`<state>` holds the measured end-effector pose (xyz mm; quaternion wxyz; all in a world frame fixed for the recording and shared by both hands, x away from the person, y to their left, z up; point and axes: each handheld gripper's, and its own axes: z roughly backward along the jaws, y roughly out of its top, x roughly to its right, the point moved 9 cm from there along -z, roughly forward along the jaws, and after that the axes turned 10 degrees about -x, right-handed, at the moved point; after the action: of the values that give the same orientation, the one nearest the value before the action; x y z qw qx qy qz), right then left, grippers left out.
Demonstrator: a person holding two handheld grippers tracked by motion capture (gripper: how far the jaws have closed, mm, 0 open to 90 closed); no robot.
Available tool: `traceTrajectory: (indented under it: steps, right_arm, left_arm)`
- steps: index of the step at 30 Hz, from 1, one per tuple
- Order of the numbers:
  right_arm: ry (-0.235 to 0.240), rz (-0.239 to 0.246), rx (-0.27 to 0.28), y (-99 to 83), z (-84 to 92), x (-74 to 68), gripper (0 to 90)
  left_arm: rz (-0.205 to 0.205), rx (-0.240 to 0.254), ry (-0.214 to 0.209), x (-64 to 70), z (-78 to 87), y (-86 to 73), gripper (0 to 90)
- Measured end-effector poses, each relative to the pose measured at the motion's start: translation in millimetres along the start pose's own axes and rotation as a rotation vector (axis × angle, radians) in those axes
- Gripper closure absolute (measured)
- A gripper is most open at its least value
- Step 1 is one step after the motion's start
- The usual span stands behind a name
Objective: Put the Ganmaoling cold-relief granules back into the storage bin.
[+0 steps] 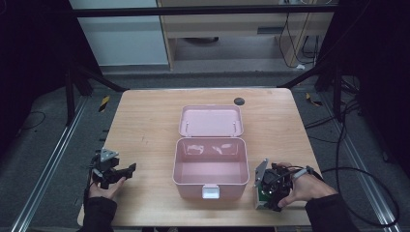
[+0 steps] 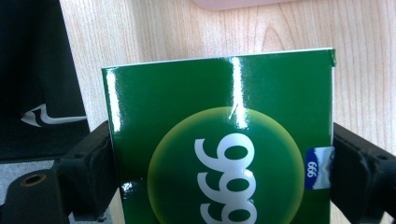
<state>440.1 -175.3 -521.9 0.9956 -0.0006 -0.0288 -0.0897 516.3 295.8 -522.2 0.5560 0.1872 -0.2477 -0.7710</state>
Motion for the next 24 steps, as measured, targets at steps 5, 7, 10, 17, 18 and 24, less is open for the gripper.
traceTrajectory:
  steps: [5,7,10,17,18,24]
  right_arm:
    - [0.002,-0.001,-0.001,-1.5,1.0,0.5,14.3]
    - [0.007,-0.014,0.004,-1.3,1.3,0.1,14.8]
    - [0.012,-0.017,-0.004,-2.2,2.5,0.3,15.8]
    - [0.024,-0.021,0.002,-3.0,6.9,0.8,16.5]
    - [0.028,-0.032,0.003,-3.5,8.7,0.3,16.5]
    - [0.014,-0.044,0.009,-6.5,22.1,2.8,16.5]
  left_arm:
    - [0.001,0.001,0.001,0.0,-0.1,0.1,28.4]
    - [0.000,0.001,0.001,0.0,0.1,0.1,28.4]
    - [0.001,0.001,0.001,0.0,0.1,0.2,28.5]
    - [0.002,0.001,0.002,-0.5,0.2,0.1,28.4]
    - [0.001,0.001,0.002,-0.4,0.2,0.1,28.5]
    - [0.002,0.001,0.001,-0.3,0.5,0.2,28.4]
